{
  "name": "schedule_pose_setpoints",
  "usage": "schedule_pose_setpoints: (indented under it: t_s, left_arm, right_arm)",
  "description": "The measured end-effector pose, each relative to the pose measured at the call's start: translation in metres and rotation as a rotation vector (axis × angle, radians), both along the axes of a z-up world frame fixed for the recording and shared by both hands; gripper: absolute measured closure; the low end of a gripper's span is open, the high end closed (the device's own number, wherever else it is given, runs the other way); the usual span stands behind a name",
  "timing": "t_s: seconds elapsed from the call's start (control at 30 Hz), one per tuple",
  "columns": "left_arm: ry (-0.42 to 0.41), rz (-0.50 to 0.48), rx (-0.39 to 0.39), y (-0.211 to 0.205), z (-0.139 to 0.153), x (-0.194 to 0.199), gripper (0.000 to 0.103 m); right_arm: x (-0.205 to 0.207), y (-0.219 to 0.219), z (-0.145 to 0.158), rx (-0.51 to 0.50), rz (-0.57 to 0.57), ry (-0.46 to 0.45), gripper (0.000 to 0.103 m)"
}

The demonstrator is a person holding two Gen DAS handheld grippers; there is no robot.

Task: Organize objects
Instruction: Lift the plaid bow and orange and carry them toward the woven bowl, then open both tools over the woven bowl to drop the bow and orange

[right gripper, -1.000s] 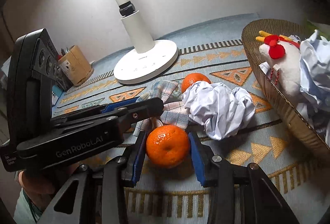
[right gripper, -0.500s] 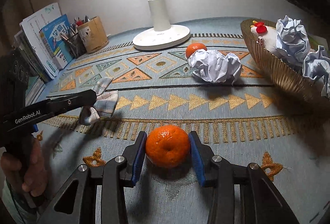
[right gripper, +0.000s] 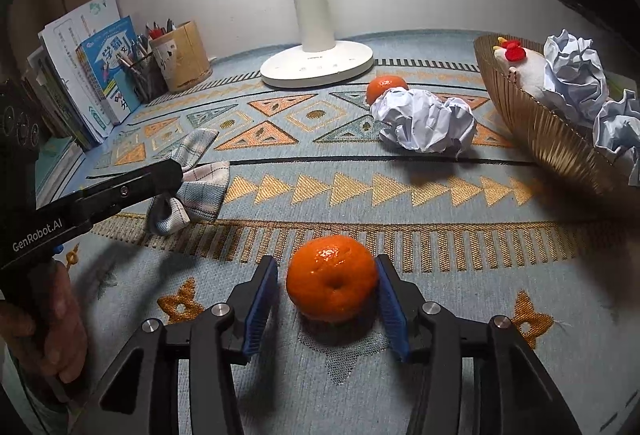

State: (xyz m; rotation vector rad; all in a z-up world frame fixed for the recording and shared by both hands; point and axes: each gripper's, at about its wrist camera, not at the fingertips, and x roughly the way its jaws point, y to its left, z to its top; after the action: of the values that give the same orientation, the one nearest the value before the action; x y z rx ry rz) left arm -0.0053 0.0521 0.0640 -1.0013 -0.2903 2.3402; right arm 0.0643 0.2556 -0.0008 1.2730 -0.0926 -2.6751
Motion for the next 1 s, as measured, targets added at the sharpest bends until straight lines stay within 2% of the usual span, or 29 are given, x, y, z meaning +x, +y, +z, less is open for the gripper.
schedule_pose_setpoints:
  t_s: [0.2, 0.23, 0.27, 0.43, 0.53, 0.6, 0.67, 0.8, 0.9, 1.0]
  left_arm:
    - [0.002, -0.006, -0.001, 0.002, -0.001, 0.001, 0.074]
    - [0.004, -0.007, -0.001, 0.002, 0.000, 0.001, 0.074]
    - [0.004, -0.009, 0.000, 0.002, 0.000, 0.002, 0.074]
    - [-0.015, -0.030, -0.006, 0.005, 0.000, 0.004, 0.074]
    - [0.010, -0.046, -0.026, 0.018, 0.014, 0.011, 0.074]
    - [0.058, -0.098, 0.000, 0.039, 0.038, 0.016, 0.074]
    - [0.120, -0.158, 0.033, 0.069, 0.070, 0.017, 0.074]
    - [0.193, -0.293, 0.078, 0.149, 0.126, 0.000, 0.074]
    - [0.216, -0.344, 0.071, 0.206, 0.142, -0.019, 0.074]
    - [0.201, -0.383, 0.076, 0.245, 0.138, -0.038, 0.074]
  right_arm:
    - [0.002, 0.006, 0.001, -0.046, -0.012, -0.004, 0.054]
    - [0.002, 0.006, 0.001, -0.045, -0.016, 0.001, 0.055]
    - [0.003, 0.006, 0.002, -0.034, -0.025, 0.009, 0.063]
    - [0.011, 0.000, 0.010, 0.008, -0.017, 0.066, 0.063]
    - [0.024, 0.015, 0.020, -0.063, -0.027, 0.094, 0.063]
    - [0.033, 0.037, 0.031, -0.119, -0.043, 0.105, 0.063]
    - [0.044, 0.066, 0.054, -0.166, -0.082, 0.155, 0.063]
    - [0.055, 0.132, 0.116, -0.148, -0.254, 0.307, 0.062]
    - [0.047, 0.173, 0.144, -0.106, -0.359, 0.361, 0.062]
    - [0.033, 0.202, 0.151, -0.089, -0.456, 0.347, 0.062]
